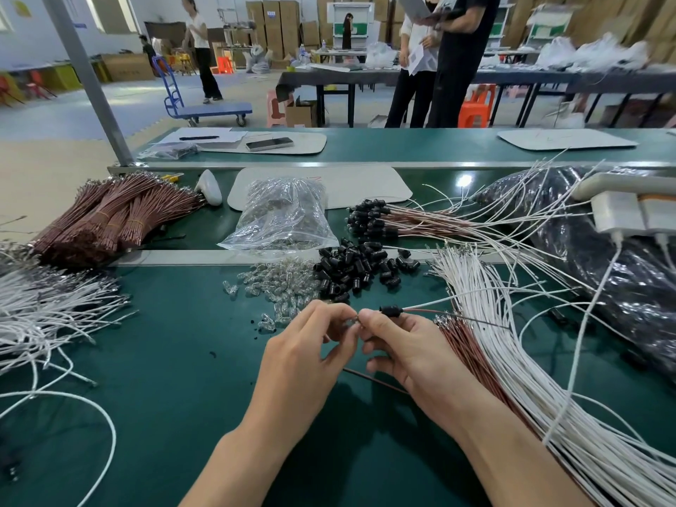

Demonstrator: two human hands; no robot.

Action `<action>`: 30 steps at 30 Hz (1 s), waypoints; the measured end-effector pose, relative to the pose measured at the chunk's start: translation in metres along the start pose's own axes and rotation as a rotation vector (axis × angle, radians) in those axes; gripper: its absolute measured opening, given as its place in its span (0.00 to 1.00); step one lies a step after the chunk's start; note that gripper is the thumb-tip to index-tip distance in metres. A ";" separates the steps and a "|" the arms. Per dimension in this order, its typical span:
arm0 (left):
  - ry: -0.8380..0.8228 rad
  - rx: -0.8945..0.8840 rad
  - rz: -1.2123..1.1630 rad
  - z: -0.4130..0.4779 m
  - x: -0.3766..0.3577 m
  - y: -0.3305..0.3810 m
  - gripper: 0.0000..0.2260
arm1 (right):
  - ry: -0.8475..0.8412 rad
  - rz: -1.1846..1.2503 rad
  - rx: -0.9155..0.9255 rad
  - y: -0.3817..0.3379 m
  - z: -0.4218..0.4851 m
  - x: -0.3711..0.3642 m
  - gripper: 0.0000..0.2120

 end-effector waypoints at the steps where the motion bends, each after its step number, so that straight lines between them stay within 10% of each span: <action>1: 0.000 -0.001 0.008 0.000 0.000 0.000 0.06 | 0.001 -0.014 0.011 -0.001 0.000 0.000 0.10; 19: 0.085 0.161 -0.132 0.002 0.000 -0.017 0.02 | 0.023 0.214 0.040 -0.006 0.008 0.008 0.21; 30: 0.045 0.140 -0.140 0.000 -0.005 -0.016 0.02 | -0.002 0.249 0.007 -0.010 0.003 0.008 0.10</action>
Point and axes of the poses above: each hand's wrist, its own z-axis towards the middle knuckle, its own x-axis out of the back of the hand, y = z × x, the point moved 5 cm from there along z, towards the middle knuckle, and after that the axes turned 12 degrees about z, right-handed, at the moved point
